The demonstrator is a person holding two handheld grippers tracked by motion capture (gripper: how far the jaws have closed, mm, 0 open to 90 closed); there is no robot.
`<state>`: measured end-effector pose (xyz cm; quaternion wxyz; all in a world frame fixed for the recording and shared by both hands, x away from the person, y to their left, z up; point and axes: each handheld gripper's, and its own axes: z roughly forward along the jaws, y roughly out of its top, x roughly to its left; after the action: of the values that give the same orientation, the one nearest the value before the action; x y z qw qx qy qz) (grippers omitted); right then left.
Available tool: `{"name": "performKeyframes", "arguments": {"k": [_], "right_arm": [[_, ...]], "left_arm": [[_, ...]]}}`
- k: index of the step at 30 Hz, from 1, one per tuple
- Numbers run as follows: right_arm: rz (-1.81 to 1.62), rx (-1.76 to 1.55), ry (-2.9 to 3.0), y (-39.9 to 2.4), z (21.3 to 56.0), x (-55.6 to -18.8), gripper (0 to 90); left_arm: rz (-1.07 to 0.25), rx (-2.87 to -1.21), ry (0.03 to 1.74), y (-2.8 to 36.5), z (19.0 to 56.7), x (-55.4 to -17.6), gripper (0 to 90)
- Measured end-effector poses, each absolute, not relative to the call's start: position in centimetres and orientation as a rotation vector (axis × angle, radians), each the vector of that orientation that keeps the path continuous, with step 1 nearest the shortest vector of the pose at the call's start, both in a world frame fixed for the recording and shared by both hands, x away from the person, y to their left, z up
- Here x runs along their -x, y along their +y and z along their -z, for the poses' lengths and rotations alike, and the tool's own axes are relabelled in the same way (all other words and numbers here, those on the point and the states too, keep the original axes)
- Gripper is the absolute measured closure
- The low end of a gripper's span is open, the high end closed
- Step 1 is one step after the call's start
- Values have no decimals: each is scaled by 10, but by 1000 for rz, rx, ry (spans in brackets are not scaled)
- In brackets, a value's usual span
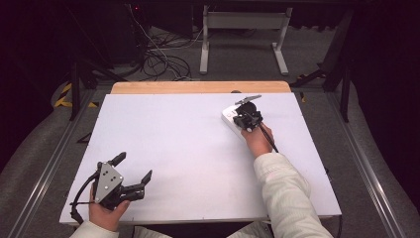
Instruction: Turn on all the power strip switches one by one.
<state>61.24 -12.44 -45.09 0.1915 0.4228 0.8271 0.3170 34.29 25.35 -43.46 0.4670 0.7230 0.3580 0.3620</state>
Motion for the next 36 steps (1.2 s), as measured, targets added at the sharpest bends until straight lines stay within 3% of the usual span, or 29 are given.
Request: {"name": "performKeyframes", "arguments": {"k": [16,27,36], "right_arm": [[-858,-1184,2312,-120,451,-612,900],[-1063,-1096,2245,-123,408,-602,900],[-1063,-1088,2249,-120,414,-610,900]], "left_arm": [[-883,-1774,880,253,434,-342,86],[-888,-1774,880,253,434,-343,86],[-886,-1773,882,254,434,-343,86]]}}
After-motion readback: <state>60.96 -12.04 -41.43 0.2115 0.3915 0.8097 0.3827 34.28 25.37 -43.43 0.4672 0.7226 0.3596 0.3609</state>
